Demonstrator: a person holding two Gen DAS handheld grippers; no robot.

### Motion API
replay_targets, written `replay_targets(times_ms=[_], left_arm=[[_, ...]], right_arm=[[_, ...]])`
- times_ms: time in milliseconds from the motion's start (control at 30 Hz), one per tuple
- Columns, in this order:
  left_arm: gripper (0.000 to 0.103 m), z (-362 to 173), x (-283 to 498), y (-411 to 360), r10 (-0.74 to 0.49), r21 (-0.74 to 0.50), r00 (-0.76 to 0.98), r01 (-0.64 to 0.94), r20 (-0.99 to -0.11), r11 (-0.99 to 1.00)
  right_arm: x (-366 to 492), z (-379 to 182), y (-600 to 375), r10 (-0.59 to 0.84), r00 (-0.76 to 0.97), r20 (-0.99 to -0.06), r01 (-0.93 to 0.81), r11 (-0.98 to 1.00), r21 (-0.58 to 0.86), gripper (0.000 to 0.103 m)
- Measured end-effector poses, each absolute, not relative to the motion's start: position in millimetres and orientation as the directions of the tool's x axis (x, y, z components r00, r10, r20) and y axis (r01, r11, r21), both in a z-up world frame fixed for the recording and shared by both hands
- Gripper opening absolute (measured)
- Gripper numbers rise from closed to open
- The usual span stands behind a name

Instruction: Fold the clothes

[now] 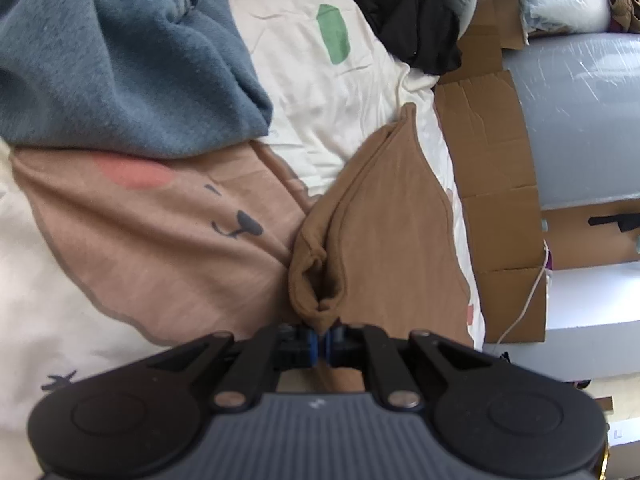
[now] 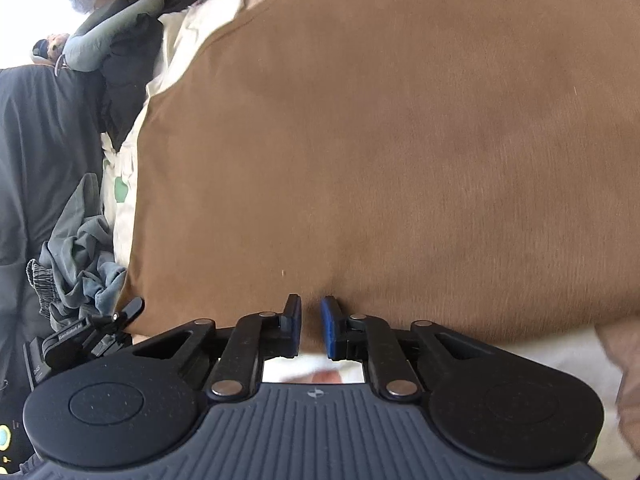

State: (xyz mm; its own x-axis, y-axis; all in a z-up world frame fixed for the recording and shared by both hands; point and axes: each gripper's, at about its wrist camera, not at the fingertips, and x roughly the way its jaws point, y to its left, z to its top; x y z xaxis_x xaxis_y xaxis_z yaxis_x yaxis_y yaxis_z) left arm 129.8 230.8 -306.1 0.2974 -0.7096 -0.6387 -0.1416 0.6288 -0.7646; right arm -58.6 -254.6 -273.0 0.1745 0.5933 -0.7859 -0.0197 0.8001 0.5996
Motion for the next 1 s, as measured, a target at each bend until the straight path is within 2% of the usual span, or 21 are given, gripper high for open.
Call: replay_targets(times_ms=[1000], left_arm=[[0.004,-312.0,131.2,228.9,-0.7,-0.751,0.285,-0.142,-0.655,0.645]], right_arm=[[34.4,-276.6,-238.9,0.568,0.319,-0.758,-0.117,0.818,0.564,0.017]])
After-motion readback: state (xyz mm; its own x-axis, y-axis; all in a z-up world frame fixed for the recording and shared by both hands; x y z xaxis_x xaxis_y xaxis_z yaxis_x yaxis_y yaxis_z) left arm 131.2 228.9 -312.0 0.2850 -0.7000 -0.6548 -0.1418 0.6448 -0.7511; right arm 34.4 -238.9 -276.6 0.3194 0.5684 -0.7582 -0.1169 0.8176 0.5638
